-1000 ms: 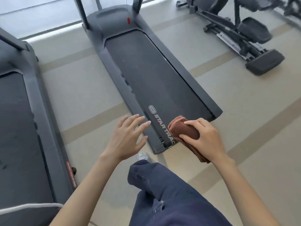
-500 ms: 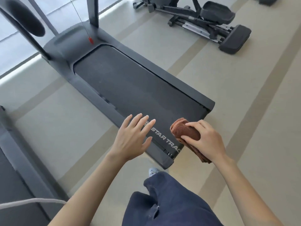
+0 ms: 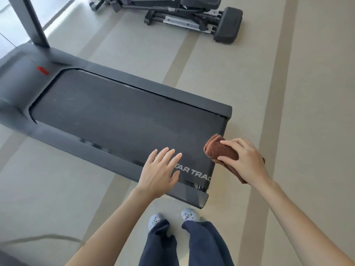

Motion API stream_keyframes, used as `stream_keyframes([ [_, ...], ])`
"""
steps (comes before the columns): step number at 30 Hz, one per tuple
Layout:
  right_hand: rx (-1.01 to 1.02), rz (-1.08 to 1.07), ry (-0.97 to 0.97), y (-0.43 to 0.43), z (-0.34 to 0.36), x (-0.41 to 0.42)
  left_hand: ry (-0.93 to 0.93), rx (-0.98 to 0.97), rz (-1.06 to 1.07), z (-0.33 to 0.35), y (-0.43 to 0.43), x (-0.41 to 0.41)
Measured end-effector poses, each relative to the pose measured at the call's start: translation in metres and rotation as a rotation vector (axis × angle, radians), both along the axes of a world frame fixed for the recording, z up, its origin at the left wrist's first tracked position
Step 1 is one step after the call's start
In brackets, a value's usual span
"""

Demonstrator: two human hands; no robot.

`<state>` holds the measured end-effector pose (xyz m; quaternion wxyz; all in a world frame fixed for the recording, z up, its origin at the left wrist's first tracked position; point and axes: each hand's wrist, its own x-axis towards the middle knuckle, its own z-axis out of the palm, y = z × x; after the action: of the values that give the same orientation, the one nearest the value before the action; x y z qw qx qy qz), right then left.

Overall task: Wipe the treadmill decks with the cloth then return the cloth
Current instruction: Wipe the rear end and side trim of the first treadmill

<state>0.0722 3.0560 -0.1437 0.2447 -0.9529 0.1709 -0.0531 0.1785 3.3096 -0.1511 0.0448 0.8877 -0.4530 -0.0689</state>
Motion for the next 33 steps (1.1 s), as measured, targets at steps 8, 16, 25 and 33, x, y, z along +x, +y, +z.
stream_keyframes([
  [8,0.047,-0.132,0.125,0.016,-0.181,0.026,0.059,-0.06,-0.039,-0.172,-0.004,0.047],
  [16,-0.009,-0.135,0.187,0.026,-0.428,0.025,0.051,0.015,-0.145,-0.414,-0.03,0.078],
  [25,-0.085,-0.167,0.111,0.016,-0.602,0.074,-0.014,0.019,-0.261,-0.591,-0.068,0.137],
  [33,-0.359,-0.044,-0.218,0.034,-0.656,0.051,-0.02,-0.105,-0.248,-0.644,-0.067,0.151],
])
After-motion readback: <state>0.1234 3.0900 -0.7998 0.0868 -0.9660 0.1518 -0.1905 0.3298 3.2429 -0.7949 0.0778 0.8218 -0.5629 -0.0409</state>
